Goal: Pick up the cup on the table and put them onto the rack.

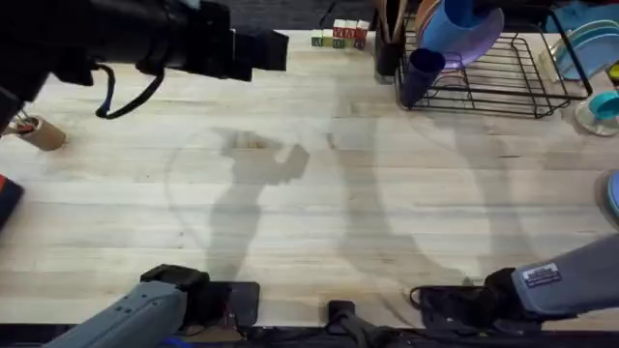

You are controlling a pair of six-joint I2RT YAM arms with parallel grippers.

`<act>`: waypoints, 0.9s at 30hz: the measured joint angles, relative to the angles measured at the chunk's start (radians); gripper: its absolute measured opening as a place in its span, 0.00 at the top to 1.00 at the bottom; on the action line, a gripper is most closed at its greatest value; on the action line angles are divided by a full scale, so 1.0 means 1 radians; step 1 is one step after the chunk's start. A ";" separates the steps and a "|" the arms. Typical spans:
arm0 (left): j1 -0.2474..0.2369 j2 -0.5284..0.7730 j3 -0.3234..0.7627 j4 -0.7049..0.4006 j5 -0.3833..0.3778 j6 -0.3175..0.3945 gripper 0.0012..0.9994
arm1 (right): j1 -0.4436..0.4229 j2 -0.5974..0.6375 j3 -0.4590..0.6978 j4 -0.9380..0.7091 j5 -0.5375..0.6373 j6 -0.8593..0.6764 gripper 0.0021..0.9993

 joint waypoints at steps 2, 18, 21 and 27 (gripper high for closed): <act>-0.011 0.000 0.000 0.000 0.003 0.000 0.01 | -0.001 0.000 0.000 0.011 0.000 0.000 0.97; -0.019 0.000 0.000 0.000 0.007 0.000 0.01 | -0.002 0.056 0.000 0.015 0.000 -0.001 0.97; -0.019 0.000 0.000 0.000 0.007 0.000 0.01 | -0.002 0.058 0.000 0.011 0.000 0.000 0.97; -0.019 0.000 0.000 0.000 0.007 0.000 0.01 | -0.002 0.080 0.000 -0.012 0.000 0.000 0.97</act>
